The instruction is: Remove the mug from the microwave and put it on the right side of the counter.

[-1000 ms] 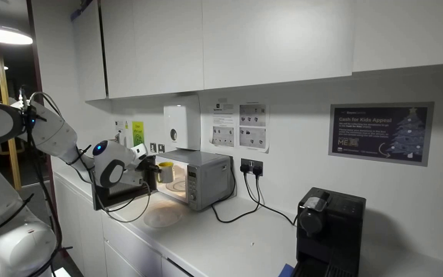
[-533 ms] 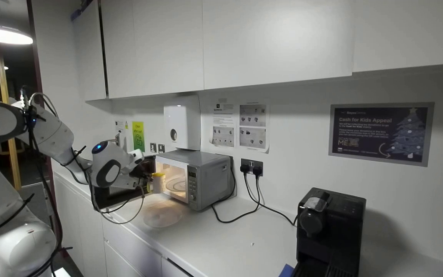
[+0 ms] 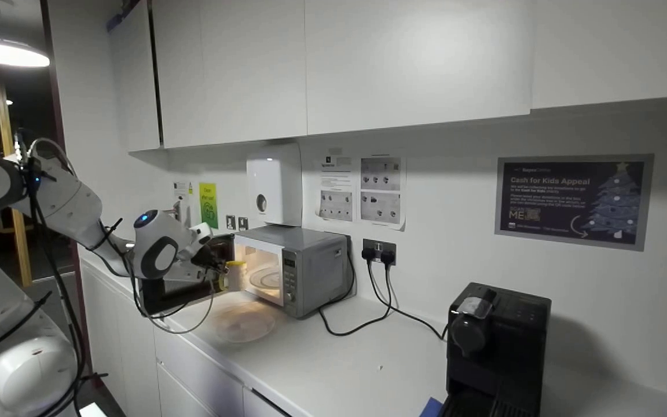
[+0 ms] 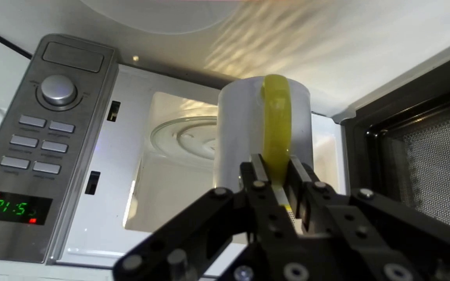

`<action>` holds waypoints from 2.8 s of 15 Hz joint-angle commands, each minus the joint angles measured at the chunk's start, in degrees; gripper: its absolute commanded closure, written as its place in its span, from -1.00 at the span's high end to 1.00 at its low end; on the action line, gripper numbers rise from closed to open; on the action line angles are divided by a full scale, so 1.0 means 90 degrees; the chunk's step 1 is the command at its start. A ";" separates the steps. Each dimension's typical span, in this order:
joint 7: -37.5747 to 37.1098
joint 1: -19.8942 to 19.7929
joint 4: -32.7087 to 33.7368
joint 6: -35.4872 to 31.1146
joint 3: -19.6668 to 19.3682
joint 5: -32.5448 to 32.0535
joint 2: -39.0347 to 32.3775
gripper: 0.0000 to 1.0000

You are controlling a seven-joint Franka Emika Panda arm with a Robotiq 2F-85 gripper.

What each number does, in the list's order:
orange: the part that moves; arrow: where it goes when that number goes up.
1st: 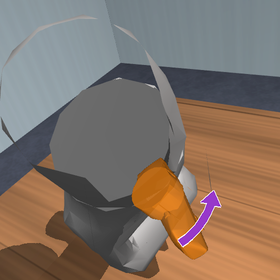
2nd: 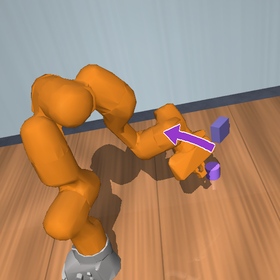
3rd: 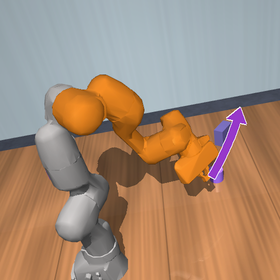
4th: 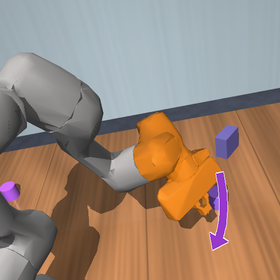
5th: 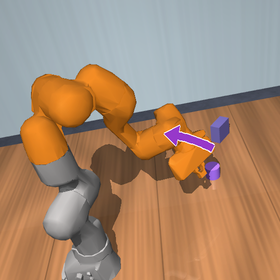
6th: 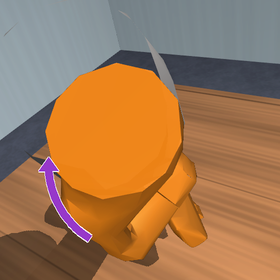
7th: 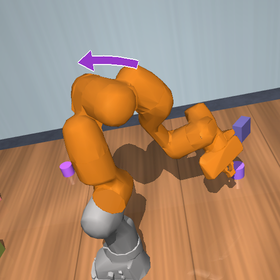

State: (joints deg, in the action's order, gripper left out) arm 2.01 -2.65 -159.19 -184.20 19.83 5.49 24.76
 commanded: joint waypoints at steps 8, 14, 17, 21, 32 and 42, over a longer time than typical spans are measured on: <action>-0.0835 -0.1841 0.0004 0.0908 0.1368 0.0750 0.1416 -0.91; -0.0931 -0.2486 0.0006 0.1496 0.1861 0.1260 0.2247 -0.91; -0.0955 -0.2779 0.0006 0.1725 0.2099 0.1623 0.2713 -0.91; -0.1018 -0.3294 0.0004 0.1707 0.2476 0.2164 0.3074 -0.91; -0.0960 -0.3278 -0.0021 0.1721 0.2507 0.2055 0.2779 -0.91; -0.0940 -0.3796 -0.0034 0.1822 0.2283 0.2163 0.3064 -0.91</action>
State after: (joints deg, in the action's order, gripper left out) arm -6.21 -34.35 -159.50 -168.68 41.58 23.98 49.53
